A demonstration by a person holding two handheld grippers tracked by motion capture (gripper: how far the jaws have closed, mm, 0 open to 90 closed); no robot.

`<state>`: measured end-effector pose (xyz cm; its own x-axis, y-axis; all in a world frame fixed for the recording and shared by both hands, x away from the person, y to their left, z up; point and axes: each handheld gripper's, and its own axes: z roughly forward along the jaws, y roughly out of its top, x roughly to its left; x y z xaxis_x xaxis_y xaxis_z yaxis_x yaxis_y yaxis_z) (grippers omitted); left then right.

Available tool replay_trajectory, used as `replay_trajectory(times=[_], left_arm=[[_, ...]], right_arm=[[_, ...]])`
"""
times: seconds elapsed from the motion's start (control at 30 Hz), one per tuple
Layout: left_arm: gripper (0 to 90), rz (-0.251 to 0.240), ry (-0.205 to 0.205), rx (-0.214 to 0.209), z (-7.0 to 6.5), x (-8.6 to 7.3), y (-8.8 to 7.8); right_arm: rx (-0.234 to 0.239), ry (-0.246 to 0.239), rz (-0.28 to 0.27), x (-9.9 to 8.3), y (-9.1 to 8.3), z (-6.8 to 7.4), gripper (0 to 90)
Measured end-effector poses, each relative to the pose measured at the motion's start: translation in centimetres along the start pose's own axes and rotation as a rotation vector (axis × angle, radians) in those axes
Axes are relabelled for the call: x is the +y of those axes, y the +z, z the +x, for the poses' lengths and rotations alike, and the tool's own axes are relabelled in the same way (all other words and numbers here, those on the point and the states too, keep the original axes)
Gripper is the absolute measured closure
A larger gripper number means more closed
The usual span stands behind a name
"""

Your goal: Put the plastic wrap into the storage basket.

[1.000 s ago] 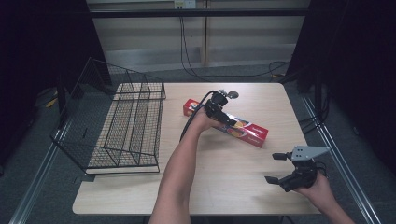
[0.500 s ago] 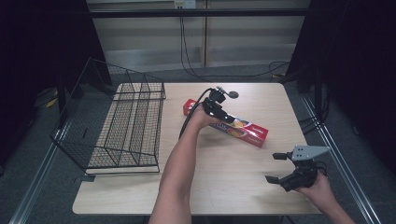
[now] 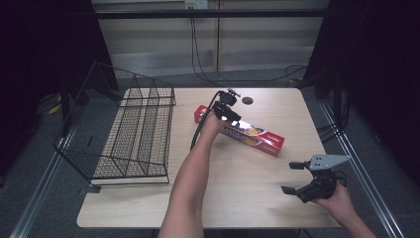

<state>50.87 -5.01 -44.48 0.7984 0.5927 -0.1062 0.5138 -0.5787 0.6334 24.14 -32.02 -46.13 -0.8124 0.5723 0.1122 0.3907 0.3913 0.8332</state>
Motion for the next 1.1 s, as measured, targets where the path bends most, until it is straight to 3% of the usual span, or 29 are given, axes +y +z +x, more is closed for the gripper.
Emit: replay_trajectory(times=[0.03,0.07,0.17,0.2,0.47,0.53,0.6,0.77,0.8,0.83,0.87,0.97,1.1], left_arm=[[78.2,0.001,-0.006,0.021,0.1,0.0,0.0],[82.3,-0.010,-0.041,0.029,0.0,0.0,0.1],[90.0,-0.013,-0.066,0.035,0.1,-0.1,0.1],[90.0,-0.012,-0.085,0.027,0.3,-0.1,0.0],[90.0,-0.024,-0.094,0.035,0.3,-0.2,0.1],[90.0,-0.017,-0.104,0.046,0.3,-0.1,0.1],[90.0,-0.010,-0.081,0.084,0.2,0.1,0.2],[90.0,-0.001,-0.099,0.100,0.4,0.4,0.5],[90.0,0.008,-0.083,0.112,0.5,0.4,0.6],[90.0,-0.007,-0.113,0.104,0.5,0.4,0.9],[90.0,0.001,-0.110,0.109,0.7,0.3,0.9],[90.0,0.010,-0.163,0.085,0.9,0.2,1.1],[90.0,0.049,-0.166,0.060,0.7,-0.1,1.3]], right_arm=[[0.001,-0.001,-0.001,0.0,0.0,0.0,6.4],[-0.003,0.001,-0.003,0.0,0.0,0.0,6.4],[-0.004,0.003,-0.003,0.0,0.0,0.0,6.4],[-0.003,0.001,-0.003,0.0,-0.1,0.0,6.4],[-0.001,0.001,-0.004,0.0,0.0,0.1,6.3],[-0.007,0.002,-0.006,0.0,0.0,0.0,6.3],[-0.009,0.004,-0.004,0.0,0.0,0.0,6.3],[-0.009,0.005,-0.005,0.0,0.0,-0.1,6.3],[-0.009,0.006,-0.007,0.0,0.0,-0.1,6.3],[-0.010,0.008,-0.006,-0.1,0.0,-0.1,6.3],[-0.010,0.008,-0.006,-0.1,0.0,-0.1,6.3],[-0.003,0.011,-0.010,-0.1,-0.1,-0.1,6.3],[-0.001,0.008,-0.009,-0.1,-0.1,-0.1,6.3]])
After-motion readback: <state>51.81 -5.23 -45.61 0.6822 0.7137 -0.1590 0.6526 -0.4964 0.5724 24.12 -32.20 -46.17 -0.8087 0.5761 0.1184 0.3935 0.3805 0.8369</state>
